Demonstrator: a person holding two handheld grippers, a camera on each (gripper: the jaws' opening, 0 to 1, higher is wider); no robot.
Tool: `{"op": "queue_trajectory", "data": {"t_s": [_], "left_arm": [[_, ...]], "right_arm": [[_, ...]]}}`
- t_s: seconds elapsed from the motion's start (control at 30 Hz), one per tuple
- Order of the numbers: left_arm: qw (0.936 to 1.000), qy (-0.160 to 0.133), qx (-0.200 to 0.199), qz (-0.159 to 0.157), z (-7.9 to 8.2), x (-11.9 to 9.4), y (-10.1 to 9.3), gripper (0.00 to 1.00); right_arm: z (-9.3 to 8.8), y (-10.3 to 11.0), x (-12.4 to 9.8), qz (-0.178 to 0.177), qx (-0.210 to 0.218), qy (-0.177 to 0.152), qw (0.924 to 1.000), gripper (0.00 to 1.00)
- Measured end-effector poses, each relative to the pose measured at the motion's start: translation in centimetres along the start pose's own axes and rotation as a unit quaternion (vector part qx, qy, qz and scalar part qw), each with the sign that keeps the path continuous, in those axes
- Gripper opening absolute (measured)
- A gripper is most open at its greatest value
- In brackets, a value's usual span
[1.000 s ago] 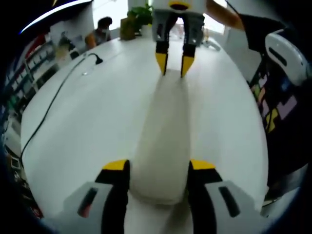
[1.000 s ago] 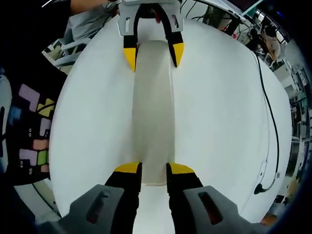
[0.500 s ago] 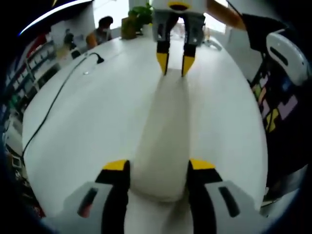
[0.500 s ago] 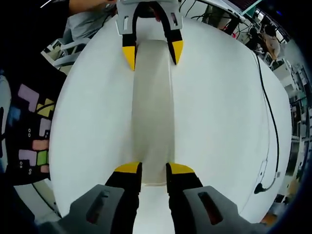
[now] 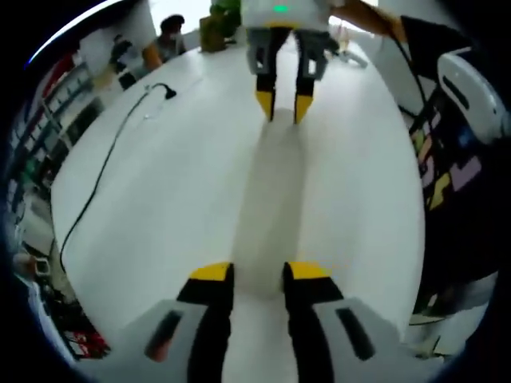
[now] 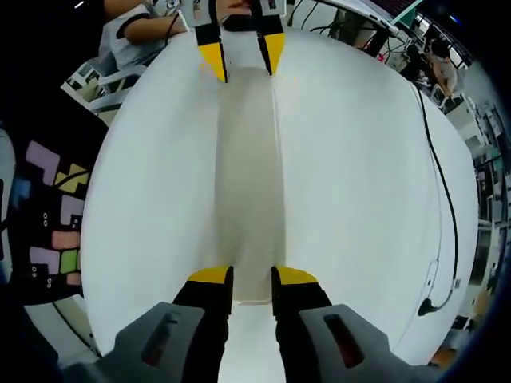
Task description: Arrange the utensils inside the cutlery case until each visible utensil rests in its matching compartment.
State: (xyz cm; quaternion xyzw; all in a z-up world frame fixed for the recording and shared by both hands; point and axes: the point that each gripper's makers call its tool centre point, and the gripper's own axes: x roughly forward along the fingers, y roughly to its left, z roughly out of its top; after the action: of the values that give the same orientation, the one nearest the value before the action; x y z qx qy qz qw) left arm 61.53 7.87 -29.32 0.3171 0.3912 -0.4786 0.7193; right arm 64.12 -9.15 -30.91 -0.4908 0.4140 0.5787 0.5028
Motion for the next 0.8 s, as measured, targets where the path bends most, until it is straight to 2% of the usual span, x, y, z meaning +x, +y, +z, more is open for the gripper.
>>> {"op": "queue_trajectory", "data": {"t_s": [0.4, 0.53, 0.67, 0.8], "left_arm": [[0.9966, 0.078, 0.000, -0.026, -0.28, 0.21, -0.81, 0.19], [0.9937, 0.111, 0.011, -0.011, -0.61, 0.20, -0.47, 0.19], [0.9914, 0.129, 0.013, -0.018, -0.85, 0.37, -0.57, 0.19], [0.9912, 0.130, 0.002, -0.024, -0.86, 0.34, -0.41, 0.19]], "right_arm": [[0.03, 0.01, 0.01, 0.000, 0.006, -0.005, 1.0000, 0.18], [0.02, -0.05, 0.00, 0.000, 0.005, -0.003, 1.0000, 0.17], [0.02, -0.15, -0.01, 0.001, 0.002, -0.001, 1.0000, 0.17], [0.04, -0.21, -0.02, 0.001, 0.001, -0.003, 1.0000, 0.17]]}}
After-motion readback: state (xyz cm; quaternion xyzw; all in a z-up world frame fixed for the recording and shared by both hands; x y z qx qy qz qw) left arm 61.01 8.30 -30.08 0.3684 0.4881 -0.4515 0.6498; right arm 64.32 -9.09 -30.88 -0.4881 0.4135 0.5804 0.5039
